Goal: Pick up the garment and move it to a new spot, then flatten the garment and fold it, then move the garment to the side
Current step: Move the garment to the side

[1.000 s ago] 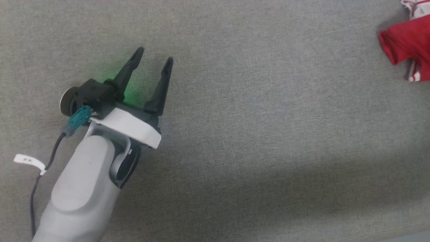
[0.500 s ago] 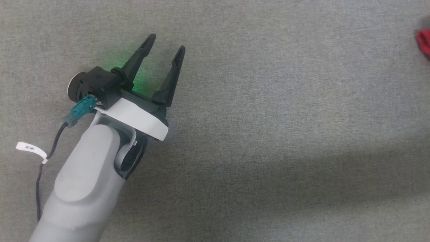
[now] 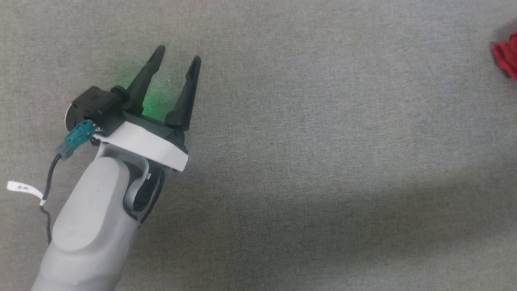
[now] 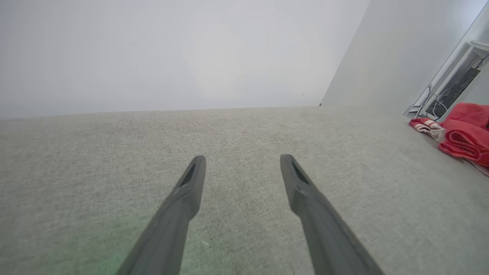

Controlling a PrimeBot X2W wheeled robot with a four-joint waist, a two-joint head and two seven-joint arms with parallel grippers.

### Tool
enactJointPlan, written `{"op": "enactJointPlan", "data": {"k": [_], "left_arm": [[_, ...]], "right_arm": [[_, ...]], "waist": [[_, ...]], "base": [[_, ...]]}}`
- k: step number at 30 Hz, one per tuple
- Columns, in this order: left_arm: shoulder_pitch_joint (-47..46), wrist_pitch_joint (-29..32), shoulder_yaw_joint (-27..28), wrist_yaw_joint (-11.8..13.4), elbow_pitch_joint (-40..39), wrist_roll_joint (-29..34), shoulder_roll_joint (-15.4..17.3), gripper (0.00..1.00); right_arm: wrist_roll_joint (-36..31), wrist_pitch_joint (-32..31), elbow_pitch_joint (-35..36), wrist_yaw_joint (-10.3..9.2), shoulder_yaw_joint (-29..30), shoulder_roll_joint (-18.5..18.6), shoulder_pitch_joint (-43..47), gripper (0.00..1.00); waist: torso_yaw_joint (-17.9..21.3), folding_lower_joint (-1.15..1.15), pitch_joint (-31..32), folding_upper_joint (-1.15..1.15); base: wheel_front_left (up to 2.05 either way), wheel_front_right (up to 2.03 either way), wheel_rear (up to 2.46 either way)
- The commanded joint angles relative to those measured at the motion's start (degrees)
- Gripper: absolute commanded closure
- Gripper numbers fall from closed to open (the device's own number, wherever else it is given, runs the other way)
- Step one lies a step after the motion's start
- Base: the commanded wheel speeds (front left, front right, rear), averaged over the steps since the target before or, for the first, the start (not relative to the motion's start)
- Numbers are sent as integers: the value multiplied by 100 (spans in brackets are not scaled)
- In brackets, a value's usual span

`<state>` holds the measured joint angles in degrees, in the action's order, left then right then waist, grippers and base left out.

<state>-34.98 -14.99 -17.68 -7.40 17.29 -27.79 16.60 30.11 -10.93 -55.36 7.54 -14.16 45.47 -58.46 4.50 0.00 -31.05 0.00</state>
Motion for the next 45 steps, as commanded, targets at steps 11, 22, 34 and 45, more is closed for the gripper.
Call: {"op": "enactJointPlan", "data": {"k": [11, 22, 34, 45], "left_arm": [[463, -22, 450, -7, -290, 112, 76, 0], [1128, -23, 1018, -2, -443, 453, 10, 0], [2020, -23, 1617, -3, -536, 500, 49, 0], [2927, -23, 2137, -4, -683, 465, 144, 0]], "right_arm": [[262, 430, -19, -11, -321, -70, -11, 0], [646, 955, 372, -11, -662, -410, 461, 0], [846, 1628, 1003, -11, -742, -828, 1491, 0], [571, 2200, 1679, -10, -475, -1312, 2507, 0]], "waist": [[-65, 0, 488, 0], [-268, 0, 1196, 0], [-588, 0, 2048, 0], [-631, 0, 2575, 0]], "base": [[0, 0, 0], [0, 0, 0], [0, 0, 0], [0, 0, 0]]}}
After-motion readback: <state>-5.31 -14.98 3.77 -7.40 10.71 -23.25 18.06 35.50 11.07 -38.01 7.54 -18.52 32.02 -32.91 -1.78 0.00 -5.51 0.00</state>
